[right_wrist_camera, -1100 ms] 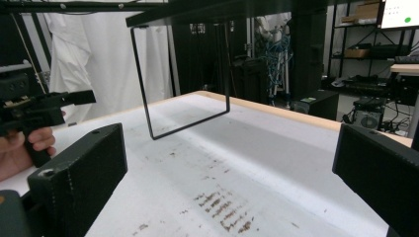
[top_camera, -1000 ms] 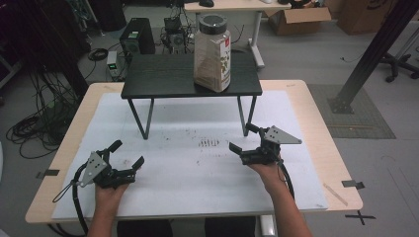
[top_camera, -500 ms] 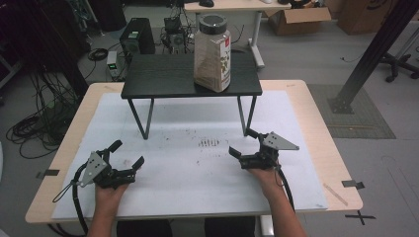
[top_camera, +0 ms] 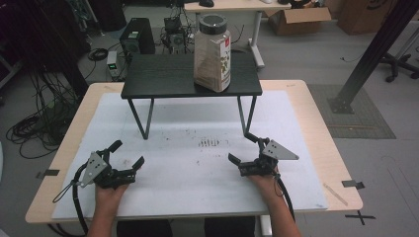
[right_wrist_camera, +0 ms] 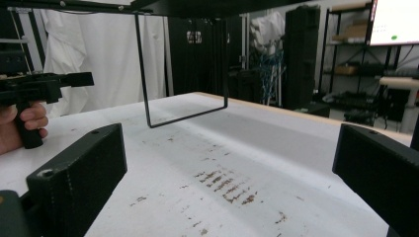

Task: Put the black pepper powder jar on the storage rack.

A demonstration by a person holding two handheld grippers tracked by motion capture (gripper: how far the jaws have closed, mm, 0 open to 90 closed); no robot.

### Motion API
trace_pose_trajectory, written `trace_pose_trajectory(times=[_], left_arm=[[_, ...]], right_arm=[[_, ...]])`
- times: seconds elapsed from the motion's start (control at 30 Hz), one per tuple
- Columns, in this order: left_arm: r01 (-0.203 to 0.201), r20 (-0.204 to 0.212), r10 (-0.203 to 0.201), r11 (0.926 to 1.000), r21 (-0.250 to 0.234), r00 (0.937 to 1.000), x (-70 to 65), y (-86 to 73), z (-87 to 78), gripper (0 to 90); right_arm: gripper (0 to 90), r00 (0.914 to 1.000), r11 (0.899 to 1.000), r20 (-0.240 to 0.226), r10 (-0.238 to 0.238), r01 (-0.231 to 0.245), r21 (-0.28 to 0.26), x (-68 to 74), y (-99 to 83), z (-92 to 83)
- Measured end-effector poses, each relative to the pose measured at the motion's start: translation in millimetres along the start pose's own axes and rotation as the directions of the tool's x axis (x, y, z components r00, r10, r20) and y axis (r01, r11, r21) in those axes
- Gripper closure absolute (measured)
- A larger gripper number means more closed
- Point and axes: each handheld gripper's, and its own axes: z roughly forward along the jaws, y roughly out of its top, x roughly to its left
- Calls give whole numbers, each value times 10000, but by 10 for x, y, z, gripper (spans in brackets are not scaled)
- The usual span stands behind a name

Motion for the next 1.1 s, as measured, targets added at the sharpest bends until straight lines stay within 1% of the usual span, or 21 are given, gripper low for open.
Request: trace_pose_trajectory(times=[0.03,0.07,0.1,0.17,0.3,0.53,0.7,1.1], left_arm=[[0,0,0,10000,0,10000,0,0,0,2],[-4,-1,4,10000,2,10000,0,0,0,2],[-5,-2,5,10000,16,10000,1,0,1,2],[7,-1,-7,10000,28,10000,1,1,2,2],[20,-2,-20,10000,46,10000,2,1,6,2],[19,10,-19,10000,80,10000,-2,2,8,2],[45,-6,-45,10000,88,10000,2,2,9,2],[35,-1,-35,10000,82,10000,5,2,7,2]], right_arm=[[0,9999,9999,9,-106,106,-58,11,-3,-5],[0,9999,9999,9,-106,106,-58,11,-3,-5],[0,9995,9994,-16,-330,330,-126,30,-8,-12],[0,9981,9980,-49,-614,613,-127,58,-10,-13],[0,9985,9983,-38,-542,541,-220,52,-13,-22],[0,9979,9973,-25,-645,644,-357,62,-17,-35],[0,9984,9978,-37,-569,567,-352,53,-17,-34],[0,9977,9973,-67,-668,665,-319,63,-17,-30]])
